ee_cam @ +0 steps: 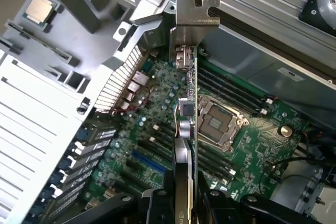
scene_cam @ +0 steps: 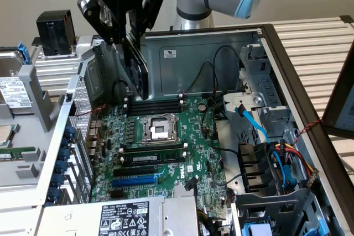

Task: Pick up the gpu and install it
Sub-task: 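Insert the gpu into the slot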

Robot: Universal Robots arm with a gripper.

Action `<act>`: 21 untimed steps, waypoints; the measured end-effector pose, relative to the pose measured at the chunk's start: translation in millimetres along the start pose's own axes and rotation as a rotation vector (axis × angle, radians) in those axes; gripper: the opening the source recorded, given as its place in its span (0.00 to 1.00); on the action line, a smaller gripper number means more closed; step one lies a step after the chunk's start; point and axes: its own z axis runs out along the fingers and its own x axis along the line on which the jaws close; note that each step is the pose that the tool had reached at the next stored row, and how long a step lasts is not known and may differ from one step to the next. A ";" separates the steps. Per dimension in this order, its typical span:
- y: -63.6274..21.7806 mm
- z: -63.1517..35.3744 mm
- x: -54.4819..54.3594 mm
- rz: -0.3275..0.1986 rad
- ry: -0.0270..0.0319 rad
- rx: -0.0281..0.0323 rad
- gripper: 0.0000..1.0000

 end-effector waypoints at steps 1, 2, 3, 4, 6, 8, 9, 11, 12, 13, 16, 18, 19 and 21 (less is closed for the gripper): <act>-0.1 -0.1 -0.1 -0.013 -0.0009 0.0004 0.27; -0.2 -0.1 -0.1 -0.025 -0.0024 0.0009 0.27; -0.4 -0.1 -0.2 -0.036 -0.0039 0.0012 0.27; -0.6 0.0 -0.3 -0.047 -0.0052 0.0016 0.27; -0.9 0.0 -0.6 -0.068 -0.0071 0.0029 0.27; -1.0 -0.1 -0.6 -0.097 -0.0055 0.0039 0.27; -1.0 -0.1 -0.7 -0.115 -0.0038 0.0042 0.27; -1.0 0.0 -0.7 -0.151 -0.0001 0.0046 0.27; -1.0 0.0 -0.7 -0.170 0.0017 0.0047 0.27; -1.0 0.1 -0.7 -0.187 0.0035 0.0049 0.27; -1.0 0.1 -0.7 -0.242 0.0082 0.0060 0.27; -1.1 0.1 -0.8 -0.276 0.0098 0.0076 0.27; -1.2 0.1 -1.2 -0.286 0.0103 0.0080 0.27; -2.4 0.0 -3.0 -0.300 0.0112 0.0085 0.27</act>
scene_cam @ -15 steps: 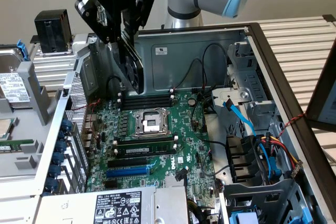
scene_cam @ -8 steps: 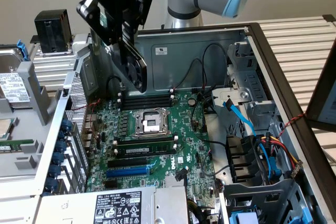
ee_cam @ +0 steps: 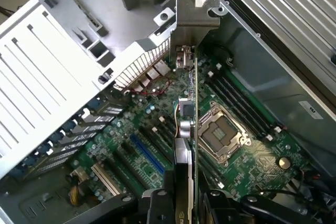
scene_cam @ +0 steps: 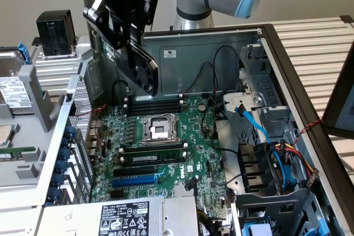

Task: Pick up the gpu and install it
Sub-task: 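Insert the gpu into the slot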

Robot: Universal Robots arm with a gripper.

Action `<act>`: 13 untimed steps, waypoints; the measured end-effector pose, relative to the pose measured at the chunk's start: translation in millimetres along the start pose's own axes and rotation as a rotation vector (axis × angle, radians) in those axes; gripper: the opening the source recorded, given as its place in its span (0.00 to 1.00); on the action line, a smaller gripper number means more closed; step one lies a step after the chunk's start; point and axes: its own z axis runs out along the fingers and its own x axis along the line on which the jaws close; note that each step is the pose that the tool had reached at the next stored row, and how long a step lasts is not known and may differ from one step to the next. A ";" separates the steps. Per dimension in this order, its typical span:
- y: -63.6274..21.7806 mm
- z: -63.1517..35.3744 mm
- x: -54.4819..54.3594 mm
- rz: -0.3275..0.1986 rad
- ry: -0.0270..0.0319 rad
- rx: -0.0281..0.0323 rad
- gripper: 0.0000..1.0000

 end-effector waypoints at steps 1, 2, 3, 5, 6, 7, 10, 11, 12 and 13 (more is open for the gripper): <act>-1.6 -0.1 -1.1 -0.004 0.0003 -0.0001 0.27; -3.5 -0.3 -2.5 -0.006 0.0002 -0.0003 0.27; -6.9 -0.6 -5.6 -0.015 0.0010 -0.0004 0.27; -8.5 -0.8 -7.1 -0.034 0.0027 -0.0005 0.27; -8.8 -0.8 -7.4 -0.048 0.0041 -0.0005 0.27; -9.1 -0.8 -7.7 -0.063 0.0054 -0.0005 0.27; -9.6 -0.8 -8.2 -0.108 0.0097 -0.0006 0.27; -9.7 -0.8 -8.2 -0.125 0.0112 -0.0006 0.27; -9.7 -0.8 -8.3 -0.141 0.0127 -0.0005 0.27; -9.7 -0.9 -8.3 -0.159 0.0142 -0.0003 0.27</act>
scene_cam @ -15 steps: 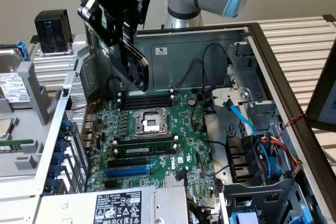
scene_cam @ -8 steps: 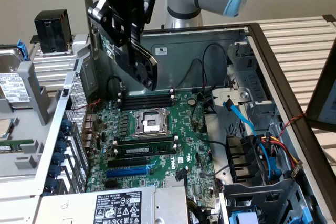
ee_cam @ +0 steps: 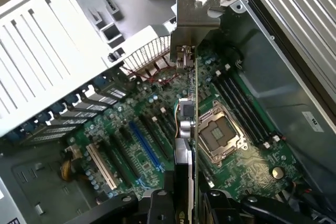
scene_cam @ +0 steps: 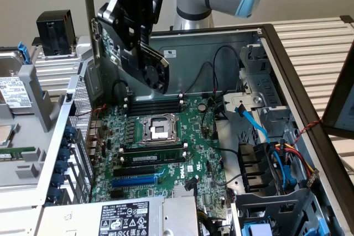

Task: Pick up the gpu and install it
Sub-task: 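Insert the gpu into the slot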

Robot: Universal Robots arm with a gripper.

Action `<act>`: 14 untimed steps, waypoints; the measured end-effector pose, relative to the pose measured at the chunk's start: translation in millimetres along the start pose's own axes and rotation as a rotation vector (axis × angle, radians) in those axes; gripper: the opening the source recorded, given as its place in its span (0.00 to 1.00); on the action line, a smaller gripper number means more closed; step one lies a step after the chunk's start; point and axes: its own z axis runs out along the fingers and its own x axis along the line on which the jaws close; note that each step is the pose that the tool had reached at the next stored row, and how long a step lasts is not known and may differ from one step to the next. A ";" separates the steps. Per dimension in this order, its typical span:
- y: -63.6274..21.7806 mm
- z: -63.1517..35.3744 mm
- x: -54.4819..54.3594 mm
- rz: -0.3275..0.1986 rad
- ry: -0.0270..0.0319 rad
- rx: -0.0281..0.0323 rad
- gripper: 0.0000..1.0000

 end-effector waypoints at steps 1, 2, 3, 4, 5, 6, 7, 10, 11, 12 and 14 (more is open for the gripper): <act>-0.1 -0.1 0.0 -0.019 0.0015 0.0004 0.27; -0.1 -0.1 0.0 -0.037 0.0028 0.0010 0.27; -0.1 0.0 0.0 -0.056 0.0042 0.0015 0.27; 0.0 0.0 0.0 -0.074 0.0055 0.0020 0.27; 0.0 0.0 0.0 -0.090 0.0068 0.0024 0.27; -0.1 0.0 0.0 -0.110 0.0083 0.0027 0.27; -0.1 0.1 0.0 -0.128 0.0097 0.0031 0.27; 0.0 0.2 0.0 -0.182 0.0139 0.0047 0.27; 0.0 0.2 0.0 -0.200 0.0148 0.0063 0.27; 0.0 0.3 0.0 -0.215 0.0148 0.0090 0.27; 0.0 0.6 0.0 -0.243 0.0127 0.0182 0.27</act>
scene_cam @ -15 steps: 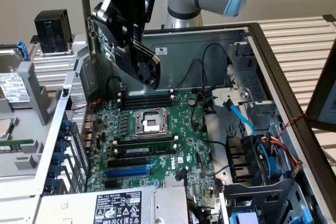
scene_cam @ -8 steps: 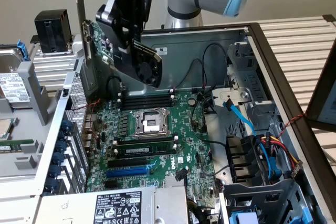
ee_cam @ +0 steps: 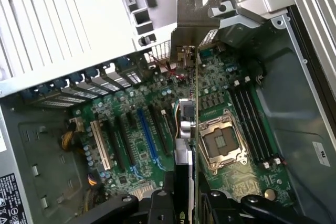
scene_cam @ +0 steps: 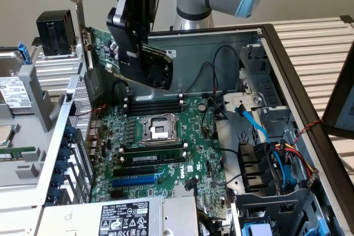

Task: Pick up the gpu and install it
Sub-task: 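Insert the gpu into the slot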

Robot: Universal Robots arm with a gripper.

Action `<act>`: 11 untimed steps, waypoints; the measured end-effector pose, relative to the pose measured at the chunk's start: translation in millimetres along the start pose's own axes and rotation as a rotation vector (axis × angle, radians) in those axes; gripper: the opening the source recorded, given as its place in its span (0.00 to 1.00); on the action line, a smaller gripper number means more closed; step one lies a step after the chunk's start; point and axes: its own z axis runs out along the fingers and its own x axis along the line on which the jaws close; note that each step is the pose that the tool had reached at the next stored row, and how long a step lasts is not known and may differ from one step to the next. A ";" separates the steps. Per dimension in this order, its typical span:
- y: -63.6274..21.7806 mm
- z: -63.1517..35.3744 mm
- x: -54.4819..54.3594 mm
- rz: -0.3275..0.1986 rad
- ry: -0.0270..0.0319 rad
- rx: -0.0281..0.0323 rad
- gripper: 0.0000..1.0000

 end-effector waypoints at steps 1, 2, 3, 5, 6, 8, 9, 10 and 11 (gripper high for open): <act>0.0 0.2 0.0 -0.012 -0.0008 0.0058 0.27; -0.1 0.3 0.0 -0.024 -0.0014 0.0123 0.27; -0.1 0.4 0.0 -0.034 -0.0018 0.0188 0.27; -0.1 0.7 0.0 -0.058 -0.0031 0.0319 0.27; -0.1 1.0 0.0 -0.072 -0.0039 0.0377 0.27; -0.2 1.7 0.0 -0.102 -0.0049 0.0479 0.27; -0.2 2.0 0.0 -0.117 -0.0051 0.0521 0.27; -0.2 2.3 0.0 -0.134 -0.0052 0.0561 0.27; -0.2 2.8 0.0 -0.152 -0.0053 0.0597 0.27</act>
